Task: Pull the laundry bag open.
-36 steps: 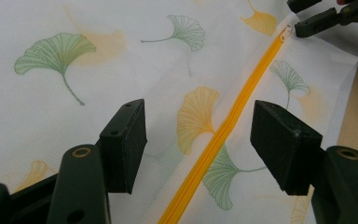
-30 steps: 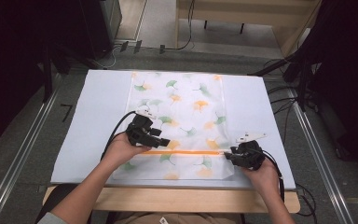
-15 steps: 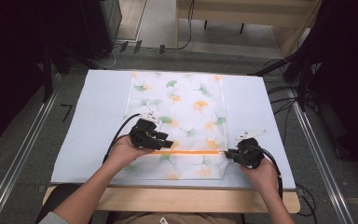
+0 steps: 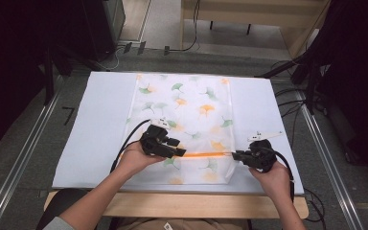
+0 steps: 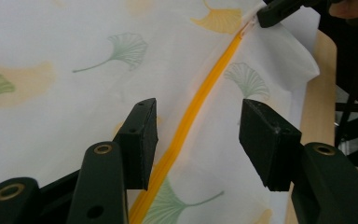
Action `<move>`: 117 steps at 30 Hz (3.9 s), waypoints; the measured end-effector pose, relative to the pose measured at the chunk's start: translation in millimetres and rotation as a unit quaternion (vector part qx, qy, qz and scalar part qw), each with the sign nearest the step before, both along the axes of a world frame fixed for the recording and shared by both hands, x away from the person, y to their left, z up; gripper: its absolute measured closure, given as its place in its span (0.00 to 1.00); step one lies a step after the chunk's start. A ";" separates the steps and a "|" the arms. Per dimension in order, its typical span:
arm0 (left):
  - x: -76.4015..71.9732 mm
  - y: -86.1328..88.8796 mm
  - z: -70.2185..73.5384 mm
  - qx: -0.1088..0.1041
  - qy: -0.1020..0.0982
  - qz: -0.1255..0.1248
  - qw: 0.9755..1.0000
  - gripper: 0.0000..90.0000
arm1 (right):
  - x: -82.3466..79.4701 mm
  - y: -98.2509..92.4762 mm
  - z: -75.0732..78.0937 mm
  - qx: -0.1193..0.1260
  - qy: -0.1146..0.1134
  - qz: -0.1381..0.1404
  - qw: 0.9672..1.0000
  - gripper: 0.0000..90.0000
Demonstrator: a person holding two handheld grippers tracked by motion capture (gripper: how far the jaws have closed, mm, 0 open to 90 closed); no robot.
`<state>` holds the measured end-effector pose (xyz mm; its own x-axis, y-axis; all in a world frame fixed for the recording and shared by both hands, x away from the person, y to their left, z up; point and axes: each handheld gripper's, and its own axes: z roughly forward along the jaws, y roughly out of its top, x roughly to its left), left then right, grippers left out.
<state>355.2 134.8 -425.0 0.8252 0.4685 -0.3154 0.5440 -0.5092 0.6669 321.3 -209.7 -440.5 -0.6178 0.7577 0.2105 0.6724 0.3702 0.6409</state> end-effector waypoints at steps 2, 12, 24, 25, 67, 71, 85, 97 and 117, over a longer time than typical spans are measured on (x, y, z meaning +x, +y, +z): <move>-3.3 -5.3 -1.2 0.003 -0.010 -0.012 1.000 0.55 | -1.3 1.1 2.1 -0.001 -0.004 0.003 1.000 0.94; -9.4 -25.7 -6.1 -0.005 -0.016 -0.022 1.000 0.60 | -2.4 2.5 8.1 0.013 -0.007 0.007 1.000 0.94; -12.4 -61.1 -8.9 0.009 -0.011 -0.041 0.999 0.69 | -1.9 3.8 13.4 0.013 -0.009 0.010 1.000 0.94; -12.2 -63.9 -9.0 0.008 -0.014 -0.043 0.999 0.69 | -2.0 3.9 13.6 0.013 -0.008 0.011 1.000 0.94; -5.1 -109.3 -19.9 -0.023 -0.007 -0.066 0.997 0.79 | -6.4 14.8 21.0 0.032 -0.025 0.064 0.997 0.94; -4.6 -110.0 -20.6 -0.024 0.003 -0.061 0.998 0.81 | -6.9 18.0 21.0 0.030 -0.025 0.067 0.997 0.94; -3.7 -112.2 -21.3 -0.020 0.004 -0.057 0.998 0.95 | -7.3 22.7 20.9 0.027 -0.025 0.072 0.997 0.94; -1.8 -110.2 -20.3 -0.014 0.014 -0.052 0.998 1.00 | -7.6 23.4 20.8 0.029 -0.022 0.073 0.997 0.94; 6.5 -95.6 -20.4 0.008 0.028 -0.040 0.999 1.00 | -7.8 15.7 21.5 0.032 -0.025 0.065 0.997 0.94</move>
